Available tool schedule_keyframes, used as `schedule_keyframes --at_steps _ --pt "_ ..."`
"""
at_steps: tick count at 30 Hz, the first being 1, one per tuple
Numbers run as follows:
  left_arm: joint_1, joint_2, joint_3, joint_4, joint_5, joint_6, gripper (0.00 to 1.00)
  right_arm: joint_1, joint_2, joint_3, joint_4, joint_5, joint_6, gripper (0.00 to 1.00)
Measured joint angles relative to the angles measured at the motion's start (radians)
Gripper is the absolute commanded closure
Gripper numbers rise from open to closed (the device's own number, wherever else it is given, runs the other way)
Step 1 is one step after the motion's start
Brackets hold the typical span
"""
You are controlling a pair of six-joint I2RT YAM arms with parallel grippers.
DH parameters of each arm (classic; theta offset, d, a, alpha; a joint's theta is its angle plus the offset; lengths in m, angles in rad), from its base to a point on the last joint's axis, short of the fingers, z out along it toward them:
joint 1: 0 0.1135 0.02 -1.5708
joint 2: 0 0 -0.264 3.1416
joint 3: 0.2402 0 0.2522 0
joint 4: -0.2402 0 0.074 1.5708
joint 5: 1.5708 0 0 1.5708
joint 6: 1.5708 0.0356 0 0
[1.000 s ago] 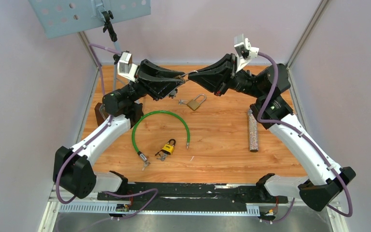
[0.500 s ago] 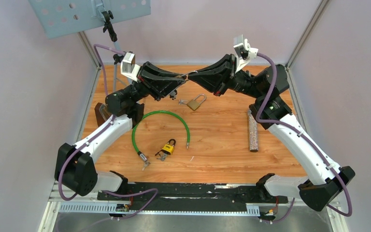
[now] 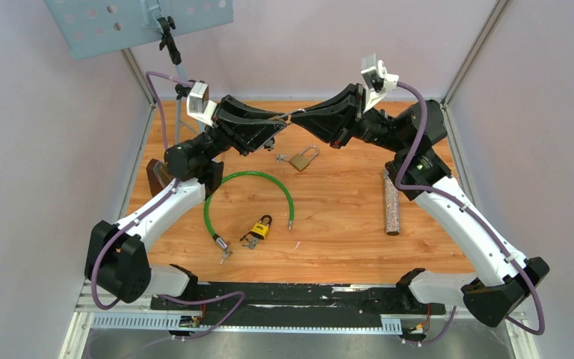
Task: Lock with the key
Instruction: Lock the lock.
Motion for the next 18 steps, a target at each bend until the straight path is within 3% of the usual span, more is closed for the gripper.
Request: schedule_keyframes --at_steps 3,4,8,10,13,18 --pt "0.000 0.000 -0.009 0.002 -0.009 -0.004 0.98 0.000 0.000 -0.002 -0.003 0.007 -0.003 1.00" --pt "0.000 0.000 -0.011 0.009 -0.010 -0.006 1.00 -0.001 0.000 -0.003 -0.003 0.011 -0.003 1.00" --pt "0.000 0.000 -0.014 0.024 -0.013 -0.006 1.00 -0.001 0.000 -0.005 -0.003 0.016 -0.003 0.96" --pt "0.000 0.001 -0.014 0.024 -0.013 -0.006 1.00 -0.001 0.000 -0.005 -0.007 0.019 -0.005 0.71" --pt "0.000 0.001 -0.014 0.014 -0.018 -0.005 1.00 -0.010 -0.002 -0.005 -0.035 0.023 -0.011 0.49" --pt "0.027 -0.001 -0.013 -0.092 -0.012 -0.004 1.00 -0.142 0.029 0.018 -0.105 -0.088 0.091 0.41"
